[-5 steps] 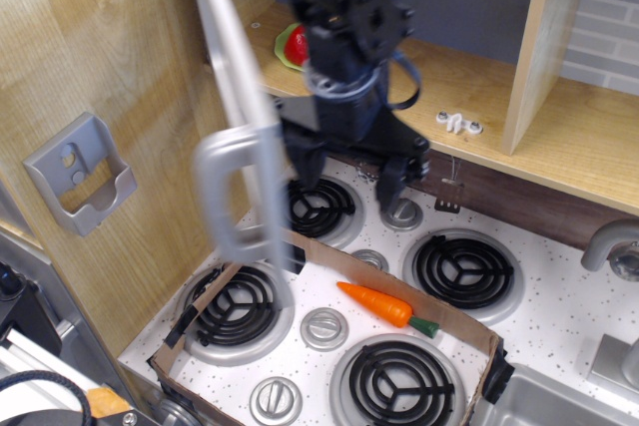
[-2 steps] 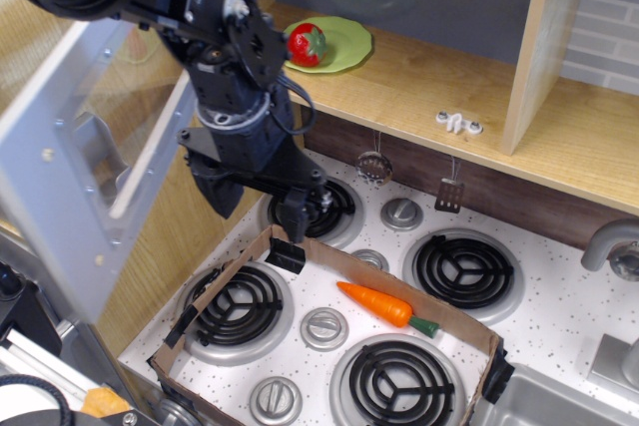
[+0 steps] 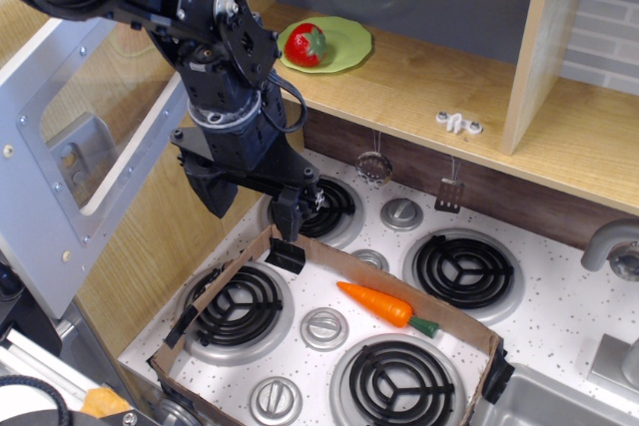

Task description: Open microwave

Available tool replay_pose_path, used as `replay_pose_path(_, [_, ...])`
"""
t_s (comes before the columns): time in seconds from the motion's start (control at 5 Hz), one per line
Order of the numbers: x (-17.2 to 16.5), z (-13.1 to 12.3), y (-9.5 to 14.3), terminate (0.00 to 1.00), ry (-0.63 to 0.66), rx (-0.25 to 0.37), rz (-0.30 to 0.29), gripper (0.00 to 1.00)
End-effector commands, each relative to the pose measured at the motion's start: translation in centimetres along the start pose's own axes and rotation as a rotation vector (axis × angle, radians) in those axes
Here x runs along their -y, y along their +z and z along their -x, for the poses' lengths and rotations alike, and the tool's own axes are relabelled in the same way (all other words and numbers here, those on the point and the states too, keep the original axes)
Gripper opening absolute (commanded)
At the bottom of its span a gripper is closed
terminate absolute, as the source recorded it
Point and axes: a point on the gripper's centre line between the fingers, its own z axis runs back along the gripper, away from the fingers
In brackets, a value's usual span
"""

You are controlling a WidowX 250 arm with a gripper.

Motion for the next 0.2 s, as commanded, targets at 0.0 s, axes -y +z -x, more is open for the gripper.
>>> replay_pose_path(0.0, [1.06,0.18,1.6,1.0,-0.001,0.039,-0.003,1.0])
